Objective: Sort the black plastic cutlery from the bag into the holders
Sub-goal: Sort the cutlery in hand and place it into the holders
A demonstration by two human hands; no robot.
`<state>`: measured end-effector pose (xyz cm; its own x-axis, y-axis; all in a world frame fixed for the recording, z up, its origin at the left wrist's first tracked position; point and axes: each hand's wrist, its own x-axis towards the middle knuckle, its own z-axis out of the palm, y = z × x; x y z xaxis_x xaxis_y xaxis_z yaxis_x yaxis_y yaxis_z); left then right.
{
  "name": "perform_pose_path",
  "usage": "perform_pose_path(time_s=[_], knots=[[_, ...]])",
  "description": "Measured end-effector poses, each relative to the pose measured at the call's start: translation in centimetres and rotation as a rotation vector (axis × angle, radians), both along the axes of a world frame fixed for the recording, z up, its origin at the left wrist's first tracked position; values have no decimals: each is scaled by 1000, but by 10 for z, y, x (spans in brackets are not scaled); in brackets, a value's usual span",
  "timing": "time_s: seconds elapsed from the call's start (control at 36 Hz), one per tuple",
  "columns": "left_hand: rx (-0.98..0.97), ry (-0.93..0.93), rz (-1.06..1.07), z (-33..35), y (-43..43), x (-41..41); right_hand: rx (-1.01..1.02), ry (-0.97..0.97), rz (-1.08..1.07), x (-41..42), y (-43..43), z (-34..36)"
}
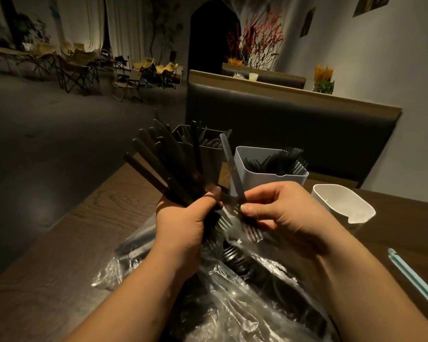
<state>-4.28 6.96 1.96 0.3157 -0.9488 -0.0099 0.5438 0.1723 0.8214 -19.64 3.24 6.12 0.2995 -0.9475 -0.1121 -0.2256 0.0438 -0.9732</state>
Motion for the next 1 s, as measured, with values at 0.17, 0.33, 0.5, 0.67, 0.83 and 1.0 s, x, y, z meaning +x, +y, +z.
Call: perform_pose_path(time_s=[0.17, 0.33, 0.5, 0.67, 0.83, 1.0], knots=[[-11, -19, 15, -3, -5, 2, -221, -153, -242, -19, -2, 26], [22, -25, -9, -6, -5, -1, -497, -74, -493, -49, -15, 55], [34, -21, -3, -7, -7, 1, -668, 419, -525, -76, -29, 64], [48, -62, -33, -10, -8, 1, -658, 959, -411, -75, -23, 77], [60, -77, -61, -10, -7, 1, -559, 1254, -224, -66, -18, 87], [22, 28, -59, 0, -6, 6, -545, 1288, -41, -61, -22, 105]])
